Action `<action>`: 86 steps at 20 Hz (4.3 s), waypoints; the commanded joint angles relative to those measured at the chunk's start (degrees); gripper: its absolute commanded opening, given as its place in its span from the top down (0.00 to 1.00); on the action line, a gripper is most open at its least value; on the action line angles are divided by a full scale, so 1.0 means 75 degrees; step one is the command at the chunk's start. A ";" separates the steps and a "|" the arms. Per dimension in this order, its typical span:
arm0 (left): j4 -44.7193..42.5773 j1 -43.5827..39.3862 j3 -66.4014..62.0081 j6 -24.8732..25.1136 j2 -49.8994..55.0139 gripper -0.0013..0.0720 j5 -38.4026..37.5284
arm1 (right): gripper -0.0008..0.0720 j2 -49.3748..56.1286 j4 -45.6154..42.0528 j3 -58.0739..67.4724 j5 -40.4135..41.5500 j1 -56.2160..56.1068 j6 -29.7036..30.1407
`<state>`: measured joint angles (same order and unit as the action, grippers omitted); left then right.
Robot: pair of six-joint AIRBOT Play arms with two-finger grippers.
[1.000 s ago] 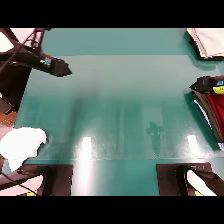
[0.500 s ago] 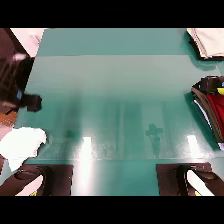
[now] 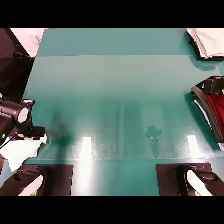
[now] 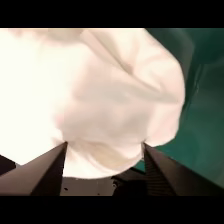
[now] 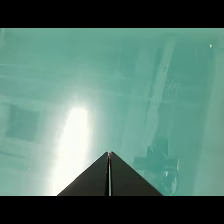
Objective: Fold the shirts.
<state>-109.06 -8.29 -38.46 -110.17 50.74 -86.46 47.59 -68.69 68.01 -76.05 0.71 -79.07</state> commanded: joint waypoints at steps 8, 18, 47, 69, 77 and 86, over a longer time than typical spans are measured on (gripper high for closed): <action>0.0239 -0.0003 -0.1221 0.0912 -0.0023 0.95 0.0659 | 0.97 -0.0023 0.0009 -0.0003 0.0000 0.0000 0.0017; 0.6572 -0.0440 -0.8067 0.3911 0.0857 0.95 0.0883 | 0.97 -0.0023 0.0029 0.0006 0.0326 0.0000 0.0003; 0.6918 -0.0796 -0.6784 0.5831 0.6627 0.20 0.2996 | 0.97 -0.0020 0.0219 -0.0003 0.0326 0.0000 -0.0653; 0.6260 0.0099 -0.7697 0.5403 0.4747 0.95 0.2445 | 0.30 0.0271 0.1638 -0.2736 0.0087 -0.0003 -0.0784; 0.5330 0.0111 -0.7697 0.5310 0.3488 0.95 0.1664 | 0.41 0.2707 0.3748 -0.4625 0.2043 -0.1198 0.0641; 0.5024 0.0111 -0.7691 0.5254 0.3465 0.95 0.0976 | 0.62 0.4170 0.4217 -0.3573 0.3663 -0.3107 0.0868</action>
<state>-70.48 -7.51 -96.12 -70.54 76.88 -78.08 76.29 -37.15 38.52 -52.18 -18.98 -72.93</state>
